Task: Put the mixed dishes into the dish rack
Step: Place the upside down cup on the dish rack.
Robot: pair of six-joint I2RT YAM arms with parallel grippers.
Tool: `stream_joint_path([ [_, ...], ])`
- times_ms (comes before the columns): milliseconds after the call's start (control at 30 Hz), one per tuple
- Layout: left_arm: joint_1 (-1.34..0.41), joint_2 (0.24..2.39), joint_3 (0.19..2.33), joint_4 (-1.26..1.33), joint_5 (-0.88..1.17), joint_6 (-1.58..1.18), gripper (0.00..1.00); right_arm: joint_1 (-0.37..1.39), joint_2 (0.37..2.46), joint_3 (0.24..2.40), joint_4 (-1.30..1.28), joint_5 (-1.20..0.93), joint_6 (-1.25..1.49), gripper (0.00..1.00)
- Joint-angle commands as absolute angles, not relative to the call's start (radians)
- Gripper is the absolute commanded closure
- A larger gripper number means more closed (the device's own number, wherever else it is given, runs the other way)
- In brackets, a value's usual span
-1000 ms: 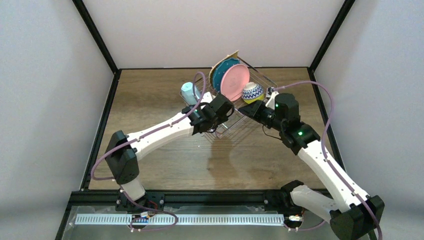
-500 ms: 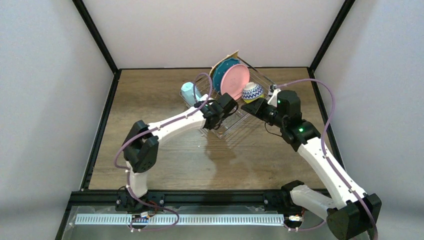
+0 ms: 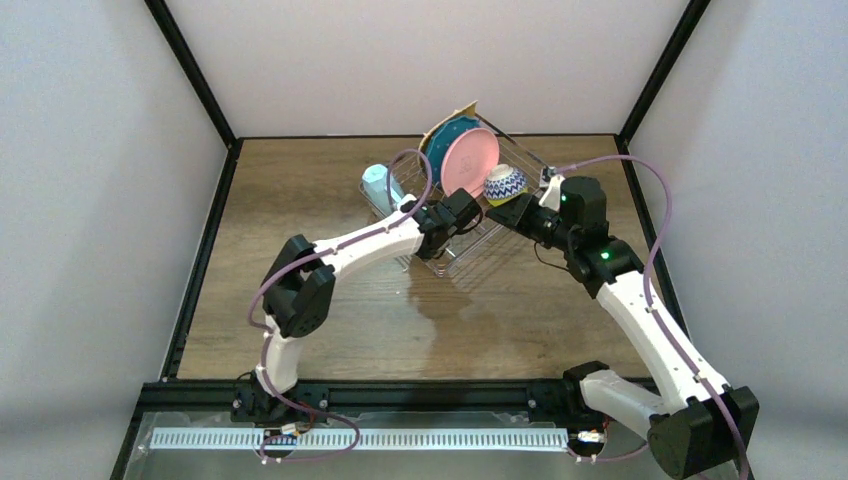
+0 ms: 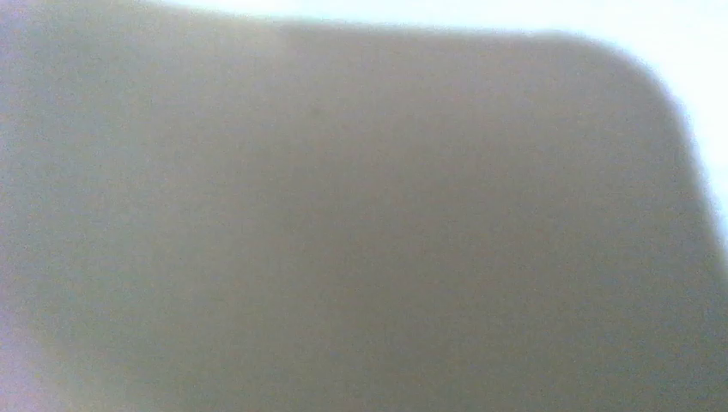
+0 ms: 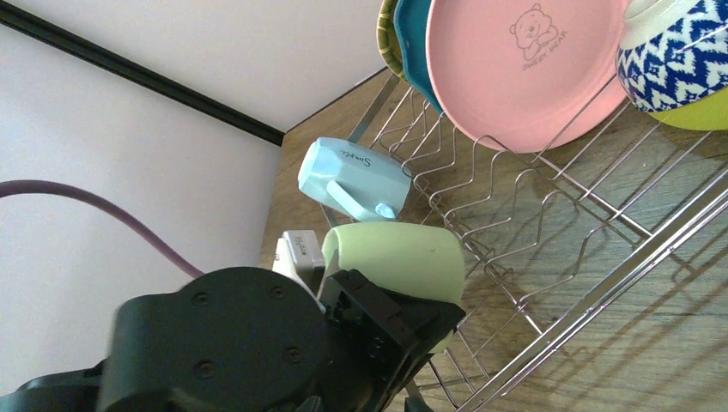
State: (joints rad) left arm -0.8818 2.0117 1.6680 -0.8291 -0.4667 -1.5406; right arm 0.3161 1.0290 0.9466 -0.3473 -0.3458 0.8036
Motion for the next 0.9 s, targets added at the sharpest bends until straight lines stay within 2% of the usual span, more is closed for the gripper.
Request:
stream_joint_path([
  [0,-0.881,2.053,1.702,-0.881,-0.508,-1.601,0.97,0.314,1.025,0.942,-0.349,-0.377,0.779,0.46],
  [400,-0.881,2.068,1.672,-0.919,-0.499,-1.612,0.97,0.313,0.988,0.902,-0.334,-0.396,0.788,0.46],
  [633,-0.882,2.051,1.606,-0.86,-0.448,-1.609,0.79,0.314,0.965,0.891,-0.345,-0.394,0.787,0.46],
  [733,-0.883,2.047,1.595,-0.852,-0.437,-1.614,0.65,0.313,0.961,0.891,-0.351,-0.395,0.785,0.46],
  [867,-0.884,2.037,1.586,-0.853,-0.434,-1.618,0.38,0.313,0.959,0.89,-0.349,-0.401,0.785,0.46],
])
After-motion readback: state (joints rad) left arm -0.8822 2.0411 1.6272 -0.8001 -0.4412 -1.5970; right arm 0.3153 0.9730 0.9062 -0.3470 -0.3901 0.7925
